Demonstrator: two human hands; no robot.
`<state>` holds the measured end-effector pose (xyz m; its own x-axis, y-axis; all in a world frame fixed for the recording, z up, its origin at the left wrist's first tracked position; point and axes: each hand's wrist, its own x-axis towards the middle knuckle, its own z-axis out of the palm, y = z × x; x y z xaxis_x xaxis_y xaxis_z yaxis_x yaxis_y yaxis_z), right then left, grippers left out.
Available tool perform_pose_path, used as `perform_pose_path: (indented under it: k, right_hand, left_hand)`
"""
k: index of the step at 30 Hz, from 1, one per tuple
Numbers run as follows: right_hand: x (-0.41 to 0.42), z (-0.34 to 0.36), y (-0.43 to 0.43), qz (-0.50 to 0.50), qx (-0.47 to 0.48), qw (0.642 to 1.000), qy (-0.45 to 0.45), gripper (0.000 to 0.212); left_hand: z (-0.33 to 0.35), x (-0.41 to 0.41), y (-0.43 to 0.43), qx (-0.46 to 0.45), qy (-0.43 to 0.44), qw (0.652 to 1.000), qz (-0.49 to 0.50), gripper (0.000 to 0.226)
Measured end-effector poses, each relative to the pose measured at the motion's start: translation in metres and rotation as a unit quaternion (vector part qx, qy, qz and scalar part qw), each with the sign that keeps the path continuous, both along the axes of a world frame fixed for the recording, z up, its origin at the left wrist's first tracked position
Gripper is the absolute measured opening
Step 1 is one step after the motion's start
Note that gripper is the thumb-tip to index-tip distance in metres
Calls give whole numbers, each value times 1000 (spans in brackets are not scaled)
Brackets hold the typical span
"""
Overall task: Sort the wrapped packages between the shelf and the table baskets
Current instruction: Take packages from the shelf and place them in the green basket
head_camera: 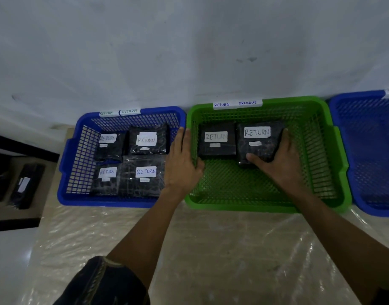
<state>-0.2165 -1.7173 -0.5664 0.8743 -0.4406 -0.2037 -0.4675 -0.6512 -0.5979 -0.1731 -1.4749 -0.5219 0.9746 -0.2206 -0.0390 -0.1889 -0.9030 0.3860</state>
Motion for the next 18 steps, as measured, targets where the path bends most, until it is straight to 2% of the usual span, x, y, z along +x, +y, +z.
perform_pose_path:
  k: [5, 11, 18]
  right_hand:
    - [7, -4, 0, -3, -40, 999, 13, 120]
    - [8, -3, -1, -3, -42, 999, 14, 120]
    - [10, 6, -7, 1, 9, 1000, 25, 120]
  left_hand:
    - [0, 0, 1, 3, 11, 1000, 3, 83]
    - [-2, 0, 0, 3, 14, 1000, 6, 83]
    - [-1, -1, 0, -5, 18, 1000, 5, 81]
